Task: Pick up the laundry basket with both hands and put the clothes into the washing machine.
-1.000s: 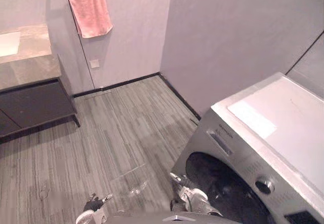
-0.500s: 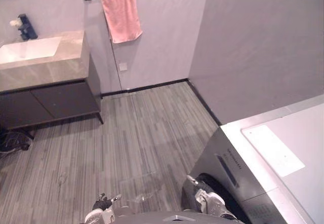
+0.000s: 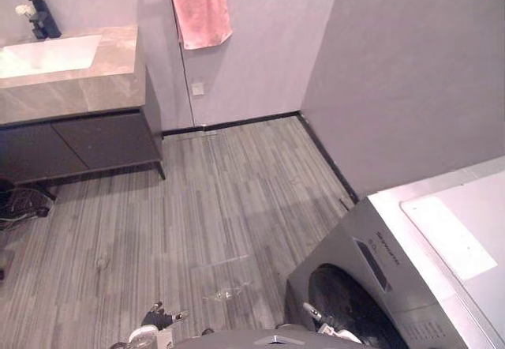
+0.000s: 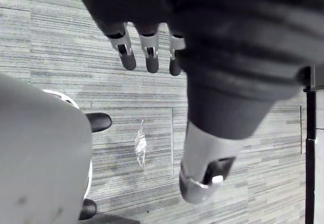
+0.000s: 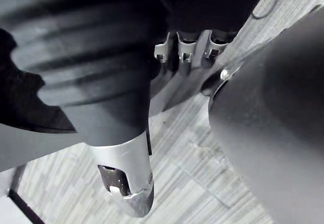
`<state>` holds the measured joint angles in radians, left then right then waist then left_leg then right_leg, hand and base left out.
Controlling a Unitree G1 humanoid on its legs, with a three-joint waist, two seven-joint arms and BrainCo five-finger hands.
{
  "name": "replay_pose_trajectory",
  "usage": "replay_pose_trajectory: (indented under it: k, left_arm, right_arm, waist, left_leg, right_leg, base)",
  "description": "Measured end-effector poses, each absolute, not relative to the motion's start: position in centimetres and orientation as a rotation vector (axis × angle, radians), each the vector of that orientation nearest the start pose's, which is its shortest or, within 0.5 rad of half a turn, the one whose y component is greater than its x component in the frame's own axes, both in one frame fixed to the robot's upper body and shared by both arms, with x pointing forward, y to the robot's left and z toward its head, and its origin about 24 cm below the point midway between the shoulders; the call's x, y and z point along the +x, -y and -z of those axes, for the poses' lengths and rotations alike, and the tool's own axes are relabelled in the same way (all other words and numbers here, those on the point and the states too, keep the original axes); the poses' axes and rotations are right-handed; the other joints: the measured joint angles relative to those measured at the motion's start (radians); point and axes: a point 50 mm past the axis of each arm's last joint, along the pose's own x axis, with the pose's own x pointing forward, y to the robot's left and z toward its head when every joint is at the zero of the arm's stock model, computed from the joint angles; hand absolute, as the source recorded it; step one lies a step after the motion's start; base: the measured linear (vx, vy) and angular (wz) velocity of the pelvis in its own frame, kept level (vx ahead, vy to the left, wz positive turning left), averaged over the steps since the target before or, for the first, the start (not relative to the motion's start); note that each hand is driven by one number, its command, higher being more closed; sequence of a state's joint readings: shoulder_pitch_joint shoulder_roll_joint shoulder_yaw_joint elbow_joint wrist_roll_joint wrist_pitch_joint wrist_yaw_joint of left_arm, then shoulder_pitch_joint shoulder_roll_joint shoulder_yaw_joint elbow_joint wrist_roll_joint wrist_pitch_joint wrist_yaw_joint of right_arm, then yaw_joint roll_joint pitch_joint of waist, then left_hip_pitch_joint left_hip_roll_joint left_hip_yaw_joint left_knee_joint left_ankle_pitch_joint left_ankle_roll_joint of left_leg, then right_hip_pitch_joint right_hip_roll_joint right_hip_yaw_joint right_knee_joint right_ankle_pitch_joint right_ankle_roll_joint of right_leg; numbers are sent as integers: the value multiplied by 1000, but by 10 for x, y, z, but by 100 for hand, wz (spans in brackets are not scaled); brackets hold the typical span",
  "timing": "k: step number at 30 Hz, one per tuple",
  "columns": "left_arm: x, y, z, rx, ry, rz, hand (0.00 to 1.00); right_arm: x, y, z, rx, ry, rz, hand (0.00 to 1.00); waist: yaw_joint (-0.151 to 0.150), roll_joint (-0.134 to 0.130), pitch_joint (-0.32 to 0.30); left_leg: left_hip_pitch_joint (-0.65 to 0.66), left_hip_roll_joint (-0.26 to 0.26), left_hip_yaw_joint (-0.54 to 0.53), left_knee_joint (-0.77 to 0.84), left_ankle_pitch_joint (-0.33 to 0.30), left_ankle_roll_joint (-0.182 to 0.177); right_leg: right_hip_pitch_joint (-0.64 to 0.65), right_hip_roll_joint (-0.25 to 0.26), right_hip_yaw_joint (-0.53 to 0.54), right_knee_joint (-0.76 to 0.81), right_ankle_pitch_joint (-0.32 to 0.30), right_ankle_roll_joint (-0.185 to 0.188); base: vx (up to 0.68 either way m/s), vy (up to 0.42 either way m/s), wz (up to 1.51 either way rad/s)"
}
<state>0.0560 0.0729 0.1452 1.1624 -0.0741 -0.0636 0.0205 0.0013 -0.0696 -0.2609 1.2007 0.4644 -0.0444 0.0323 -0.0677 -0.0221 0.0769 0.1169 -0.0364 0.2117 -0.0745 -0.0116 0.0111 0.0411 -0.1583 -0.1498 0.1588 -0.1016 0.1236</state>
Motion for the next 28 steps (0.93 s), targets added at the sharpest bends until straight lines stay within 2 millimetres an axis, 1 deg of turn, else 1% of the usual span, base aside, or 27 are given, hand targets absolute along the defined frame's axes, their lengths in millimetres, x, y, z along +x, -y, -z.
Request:
replay_pose_trajectory:
  k: [1, 2, 3, 4, 5, 6, 7, 8, 9, 10, 11, 12, 13, 14, 15, 16, 17, 18, 20, 24, 25, 28]
  left_arm:
    - [86, -196, 167, -60, -1138, -240, 0]
    - [85, -195, 167, -53, -1142, -233, 0]
    - [86, -195, 167, -46, -1142, -225, 0]
    - [87, -198, 166, -39, -1137, -226, 0]
    - [88, -202, 165, -29, -1132, -232, 0]
    - [89, -202, 165, -29, -1130, -231, 0]
    - [88, -207, 165, -20, -1133, -241, 0]
    - [88, -210, 164, -17, -1133, -247, 0]
    - [88, -210, 164, -21, -1133, -251, 0]
    - [87, -210, 164, -27, -1133, -258, 0]
    - [86, -211, 164, -35, -1135, -269, 0]
    - [85, -212, 165, -37, -1137, -273, 0]
    - [84, -210, 165, -41, -1144, -271, 0]
    - [84, -209, 166, -44, -1146, -272, 0]
    - [84, -210, 166, -47, -1144, -276, 0]
    - [85, -210, 165, -52, -1143, -285, 0]
    - [84, -206, 167, -73, -1148, -286, 0]
    - [83, -201, 167, -99, -1150, -293, 0]
    - [83, -196, 168, -130, -1150, -319, 0]
    - [79, -198, 169, -163, -1152, -356, 0]
    - [79, -199, 168, -161, -1151, -357, 0]
    - [78, -205, 168, -150, -1152, -363, 0]
  right_arm:
    - [94, 201, 166, 513, -1051, 529, 0]
    - [94, 202, 166, 518, -1047, 537, 0]
    - [95, 202, 165, 518, -1045, 537, 0]
    - [97, 201, 165, 522, -1038, 532, 0]
    - [99, 197, 165, 534, -1035, 528, 0]
    - [99, 196, 165, 537, -1031, 530, 0]
    - [100, 195, 165, 546, -1021, 533, 0]
    - [101, 193, 165, 551, -1018, 533, 0]
    - [101, 194, 165, 551, -1016, 535, 0]
    - [100, 194, 165, 551, -1016, 535, 0]
    - [99, 193, 165, 551, -1019, 536, 0]
    - [99, 193, 165, 554, -1021, 538, 0]
    - [98, 195, 165, 555, -1019, 548, 0]
    - [97, 196, 166, 554, -1023, 552, 0]
    - [96, 195, 166, 554, -1027, 552, 0]
    - [97, 195, 166, 556, -1027, 552, 0]
    - [97, 199, 165, 548, -1027, 554, 0]
    - [97, 201, 165, 552, -1040, 533, 0]
    - [97, 203, 165, 543, -1063, 510, 0]
    - [97, 205, 165, 524, -1058, 514, 0]
    - [97, 204, 165, 524, -1055, 516, 0]
    - [95, 197, 167, 535, -1062, 525, 0]
  waist:
    - [1, -6, 4]
    - [2, -8, 6]
    - [1, -3, 5]
    - [1, -7, 8]
    - [3, -19, 14]
    - [2, -12, 25]
    - [1, -28, 24]
    - [5, -35, 25]
    - [6, -35, 25]
    - [6, -35, 25]
    - [6, -39, 25]
    - [5, -40, 25]
    - [-1, -29, 22]
    - [-2, -30, 16]
    - [0, -36, 13]
    - [3, -29, 14]
    - [1, -7, 8]
    - [-1, -3, 7]
    - [8, 11, -2]
    - [12, 5, -5]
    - [13, 8, -8]
    - [10, -19, -18]
  left_leg:
    - [9, -5, -24, 1, -1, 6]
    - [8, 1, -35, 4, -2, 7]
    - [9, 5, -46, 11, -4, 9]
    - [11, 11, -61, 31, -13, 14]
    - [25, 19, -80, 42, -17, 15]
    - [31, 28, -93, 43, -17, 15]
    - [38, 37, -102, 44, -18, 17]
    - [41, 43, -105, 44, -20, 13]
    - [40, 46, -106, 45, -22, 10]
    - [35, 46, -107, 55, -28, 1]
    - [26, 40, -109, 57, -32, -6]
    - [24, 36, -111, 59, -35, -11]
    - [16, 41, -124, 64, -41, -22]
    - [1, 43, -130, 70, -43, -33]
    - [-3, 44, -131, 69, -41, -38]
    - [-9, 51, -130, 66, -36, -47]
    - [-12, 67, -127, 52, -21, -56]
    - [-21, 82, -129, 49, -16, -63]
    - [-17, 94, -128, 48, -16, -68]
    - [-8, 94, -110, 17, -8, -71]
    - [-8, 93, -106, 16, -8, -71]
    - [-7, 87, -100, 0, -2, -67]
  right_leg:
    - [-13, -12, -5, 75, -18, 11]
    - [-48, -13, -1, 154, -19, 10]
    - [-73, -14, 3, 225, -16, 6]
    - [-120, -17, 22, 351, 0, -4]
    - [-154, -15, 48, 440, 33, -5]
    - [-172, -16, 58, 477, 33, -14]
    - [-183, -17, 53, 502, -13, -38]
    - [-184, -15, 46, 477, -45, -40]
    - [-183, -16, 42, 453, -45, -40]
    - [-181, -19, 36, 395, -20, -44]
    - [-174, -22, 32, 337, 52, -35]
    - [-164, -24, 28, 312, 44, -30]
    - [-124, -16, 27, 242, 22, -22]
    - [-79, -9, 10, 143, 3, -19]
    - [-57, -7, -2, 92, -4, -13]
    - [-39, 5, -10, 34, -3, -7]
    - [-38, 26, -20, -2, 18, -16]
    - [-31, 44, -27, -29, 36, -24]
    - [-4, 61, -30, -77, 59, -32]
    - [10, 66, -25, -121, 83, -29]
    - [11, 65, -23, -127, 87, -27]
    - [12, 63, -19, -148, 97, -24]
  base:
    - [137, 18, 60]
    - [79, 10, 51]
    - [67, 20, 56]
    - [91, 15, 60]
    - [148, -15, 55]
    - [130, -34, 44]
    - [123, -41, 29]
    - [48, -19, 22]
    - [46, -31, 5]
    - [11, -83, -4]
    - [-3, -109, -4]
    - [-11, -147, 4]
    - [-9, -143, 15]
    - [6, -152, 14]
    - [-7, -173, 5]
    - [-1, -173, 0]
    - [19, -198, 3]
    - [37, -141, 5]
    - [33, -97, 0]
    - [-23, -20, -8]
    - [-23, 13, -15]
    - [-11, 7, -5]
